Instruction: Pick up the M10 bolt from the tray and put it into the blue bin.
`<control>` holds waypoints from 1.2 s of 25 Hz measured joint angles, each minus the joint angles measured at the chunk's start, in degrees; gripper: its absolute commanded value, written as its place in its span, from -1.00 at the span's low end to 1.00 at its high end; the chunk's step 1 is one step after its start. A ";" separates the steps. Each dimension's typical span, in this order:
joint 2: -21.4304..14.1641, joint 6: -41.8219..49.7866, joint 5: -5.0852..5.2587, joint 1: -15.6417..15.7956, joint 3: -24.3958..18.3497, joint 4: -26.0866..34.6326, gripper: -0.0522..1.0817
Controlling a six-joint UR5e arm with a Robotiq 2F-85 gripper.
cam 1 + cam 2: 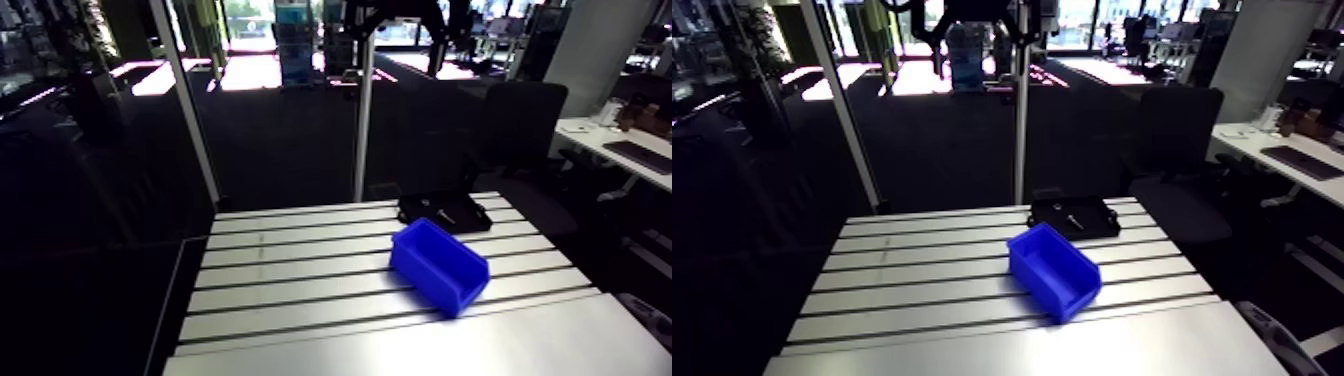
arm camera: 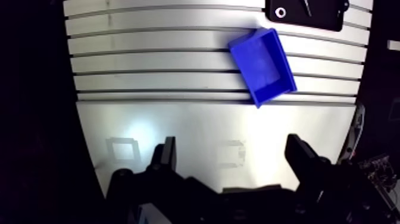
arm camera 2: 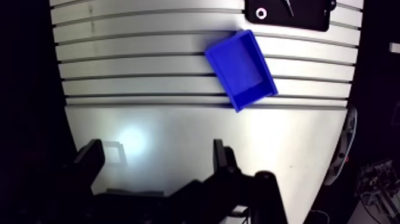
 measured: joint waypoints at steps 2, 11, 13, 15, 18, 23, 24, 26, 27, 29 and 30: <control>-0.07 0.55 0.06 0.24 0.04 -0.04 -0.89; -0.65 4.58 0.21 1.92 0.27 -0.33 -0.89; -0.67 4.72 0.17 1.96 0.28 -0.34 -0.89; -0.68 4.77 0.10 1.96 0.20 -0.35 -0.90; -0.66 4.68 0.01 1.91 0.08 -0.36 -0.89; -0.48 3.45 0.10 1.51 -0.12 -0.70 -0.90; -0.41 2.79 0.12 1.25 -0.18 -1.01 -0.89; -0.27 1.13 0.15 0.43 -0.27 -1.61 -0.89; -0.19 0.30 0.15 -0.03 -0.29 -1.81 -0.90; 0.10 -1.93 0.17 -1.33 -0.35 -2.13 -0.89; 0.27 -2.94 0.17 -1.87 -0.37 -2.23 -0.89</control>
